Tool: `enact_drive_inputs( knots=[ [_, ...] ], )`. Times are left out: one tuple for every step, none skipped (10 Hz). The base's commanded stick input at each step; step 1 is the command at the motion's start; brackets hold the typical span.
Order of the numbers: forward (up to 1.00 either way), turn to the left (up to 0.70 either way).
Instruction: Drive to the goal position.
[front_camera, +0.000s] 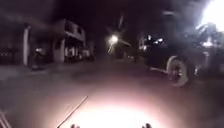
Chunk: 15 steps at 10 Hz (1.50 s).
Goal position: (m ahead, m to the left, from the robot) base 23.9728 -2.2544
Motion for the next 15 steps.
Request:
enact_drive_inputs(
  knots=[
    [0.85,0.00],
    [0.85,-0.34],
    [0.85,-0.22],
    [0.85,0.00],
    [0.85,0.00],
    [0.85,0.00],
    [0.85,0.00],
    [0.85,0.00],
    [0.85,0.00],
    [0.85,0.00],
    [0.85,0.00],
    [0.85,0.00],
    [0.85,0.00],
    [0.85,0.00],
    [0.85,0.00]
  ],
)
